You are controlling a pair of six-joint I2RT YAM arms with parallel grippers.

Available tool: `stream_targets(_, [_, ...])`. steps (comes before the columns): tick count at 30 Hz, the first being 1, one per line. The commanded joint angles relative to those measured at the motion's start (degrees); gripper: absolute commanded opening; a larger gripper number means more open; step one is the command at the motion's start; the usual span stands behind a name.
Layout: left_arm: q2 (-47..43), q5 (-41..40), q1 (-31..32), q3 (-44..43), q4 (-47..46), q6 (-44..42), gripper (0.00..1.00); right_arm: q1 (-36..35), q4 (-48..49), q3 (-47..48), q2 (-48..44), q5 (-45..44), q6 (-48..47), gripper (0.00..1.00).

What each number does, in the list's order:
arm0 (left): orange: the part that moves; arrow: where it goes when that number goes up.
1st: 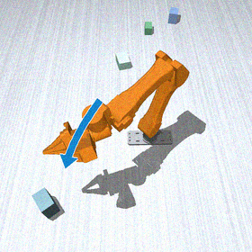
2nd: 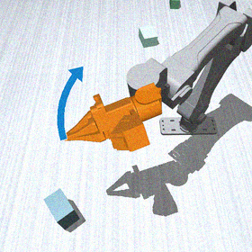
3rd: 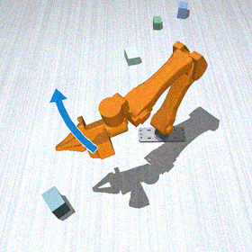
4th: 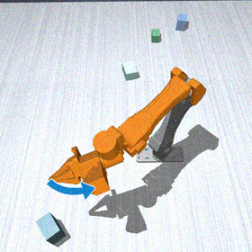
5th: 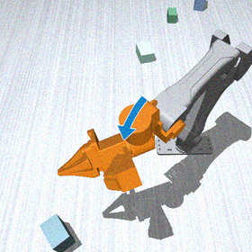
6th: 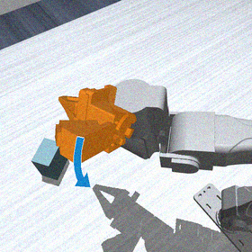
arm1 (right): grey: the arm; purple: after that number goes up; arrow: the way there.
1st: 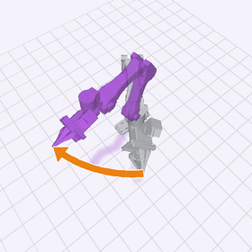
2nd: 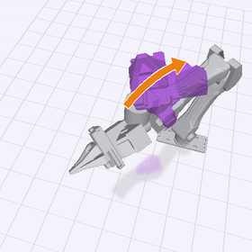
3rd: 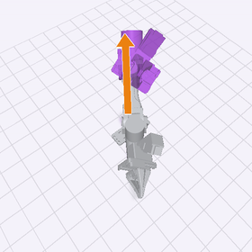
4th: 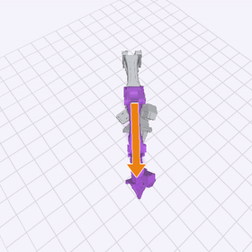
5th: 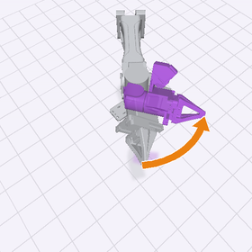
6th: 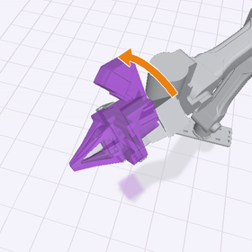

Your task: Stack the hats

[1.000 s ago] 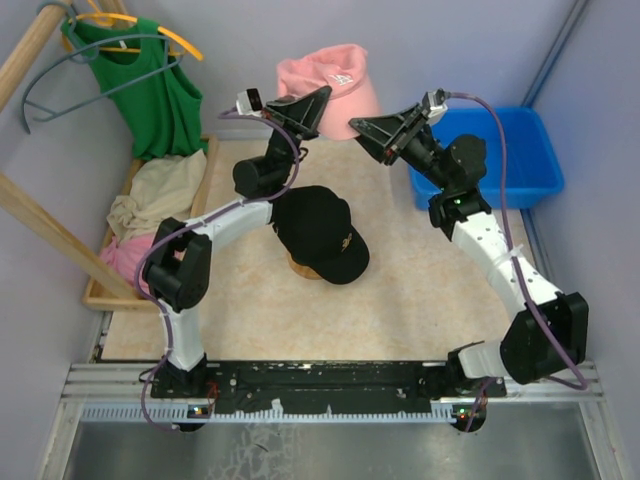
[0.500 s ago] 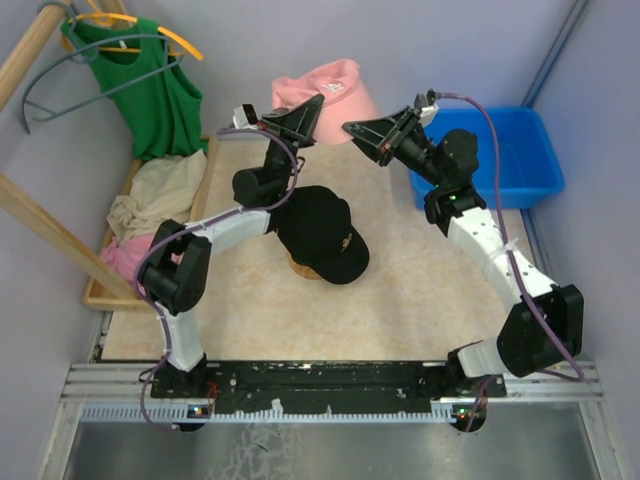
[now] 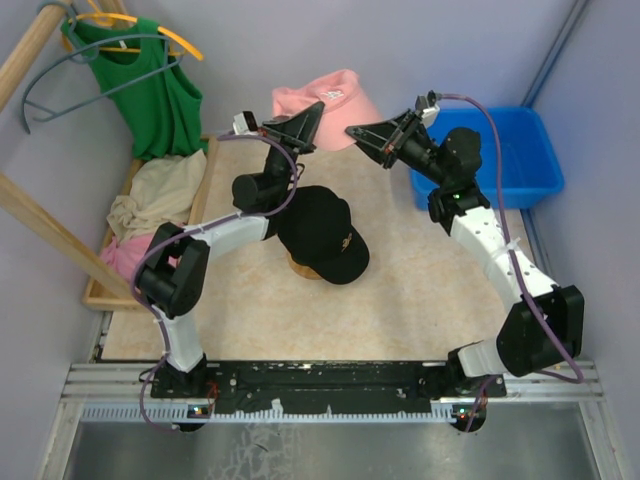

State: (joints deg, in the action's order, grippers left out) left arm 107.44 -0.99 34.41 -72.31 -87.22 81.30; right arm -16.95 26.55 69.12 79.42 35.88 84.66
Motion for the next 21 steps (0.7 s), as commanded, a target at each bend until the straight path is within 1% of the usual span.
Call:
stream_targets(1, [-1.42,8.37,0.52,0.17,-13.12,-0.65,0.02,4.27,7.18,4.10,-2.05,-5.46,0.19,0.00])
stream_targets(3, [-1.50,10.60,0.00,-0.55,-11.97,-0.35,0.06,5.54,7.17,4.34,-2.26,-4.87,0.27,0.00])
stream_targets(6, [-2.71,16.57,-0.76,-1.37,-8.01,-1.05,0.13,7.68,6.43,5.37,-2.57,-3.67,0.27,0.00])
stream_targets(8, [-4.20,20.09,-1.20,-1.30,-4.39,-3.27,0.18,9.13,6.08,5.69,-2.84,-2.91,0.15,0.00])
stream_targets(10, [-5.78,23.20,-1.65,-1.19,0.50,-5.60,0.25,10.43,5.28,6.45,-2.72,-1.72,0.12,0.00])
stream_targets(11, [-6.36,24.17,-1.90,-1.16,1.73,-6.36,0.25,10.97,5.23,6.71,-2.57,-1.04,0.15,0.00])
stream_targets(13, [-7.07,25.26,-2.37,-1.11,3.54,-6.97,0.24,11.61,5.19,6.86,-2.40,-0.46,0.35,0.00])
stream_targets(15, [-7.32,26.14,-2.59,-1.50,4.62,-7.23,0.13,11.75,5.03,6.76,-2.30,-0.45,0.33,0.00])
stream_targets(16, [-7.33,26.58,-2.60,-1.82,5.30,-7.37,0.09,11.76,5.05,6.74,-2.21,-0.40,0.35,0.00])
stream_targets(19, [-6.96,27.89,-2.59,-3.10,6.64,-7.73,0.05,11.78,5.53,6.39,-1.97,-0.40,0.91,0.00])
stream_targets(21, [-6.66,28.09,-2.60,-3.54,6.88,-7.43,0.04,11.76,5.65,6.28,-1.96,-0.54,1.15,0.00])
